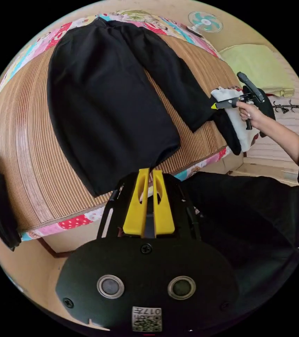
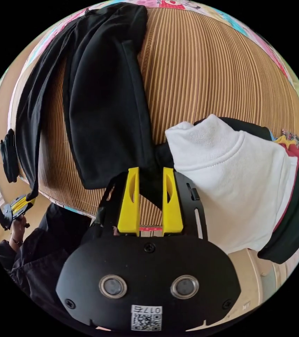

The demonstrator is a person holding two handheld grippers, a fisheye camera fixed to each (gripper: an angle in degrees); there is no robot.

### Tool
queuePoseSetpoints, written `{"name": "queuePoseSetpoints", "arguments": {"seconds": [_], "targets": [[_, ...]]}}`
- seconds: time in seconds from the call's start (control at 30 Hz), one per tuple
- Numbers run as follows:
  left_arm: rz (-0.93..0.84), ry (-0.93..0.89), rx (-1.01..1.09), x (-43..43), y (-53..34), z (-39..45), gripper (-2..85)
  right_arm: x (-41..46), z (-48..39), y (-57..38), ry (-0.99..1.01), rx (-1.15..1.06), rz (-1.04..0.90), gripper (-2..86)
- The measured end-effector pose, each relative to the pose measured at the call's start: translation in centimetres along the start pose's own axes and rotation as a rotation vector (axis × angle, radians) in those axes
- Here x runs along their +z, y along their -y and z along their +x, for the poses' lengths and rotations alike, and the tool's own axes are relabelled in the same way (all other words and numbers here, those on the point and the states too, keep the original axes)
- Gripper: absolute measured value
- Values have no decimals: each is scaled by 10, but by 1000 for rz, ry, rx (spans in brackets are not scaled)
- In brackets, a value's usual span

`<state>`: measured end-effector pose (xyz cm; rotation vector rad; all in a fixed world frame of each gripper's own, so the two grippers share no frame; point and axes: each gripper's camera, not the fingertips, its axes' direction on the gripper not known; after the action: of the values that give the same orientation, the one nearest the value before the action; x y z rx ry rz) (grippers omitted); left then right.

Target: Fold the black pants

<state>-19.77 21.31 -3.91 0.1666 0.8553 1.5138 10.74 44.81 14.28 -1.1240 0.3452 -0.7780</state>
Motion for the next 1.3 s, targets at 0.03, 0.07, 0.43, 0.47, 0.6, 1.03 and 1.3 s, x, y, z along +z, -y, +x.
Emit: {"name": "queuePoseSetpoints", "arguments": {"seconds": [0.03,0.07,0.43,0.47,0.6,1.03,1.3], "targets": [[-5,-89,-57,2,-1,-4,20,-8,0,-7,21,-18,20,72],[10,-139,-77,1,-2,-6,25,-11,1,-12,50,-25,23,69],[240,-387,-113,-82,73,71,157,-103,0,-130,542,-198,380,30],[243,-387,-98,-85,83,80,159,-106,-3,-133,555,-223,387,28],[118,-329,-31,-65,147,132,125,-111,-13,-140,696,-401,358,10],[154,-393,-112,-14,104,98,-4,-98,59,34,492,-293,131,98],[286,-582,-130,-50,51,28,-6,-127,56,233,629,85,454,158]]}}
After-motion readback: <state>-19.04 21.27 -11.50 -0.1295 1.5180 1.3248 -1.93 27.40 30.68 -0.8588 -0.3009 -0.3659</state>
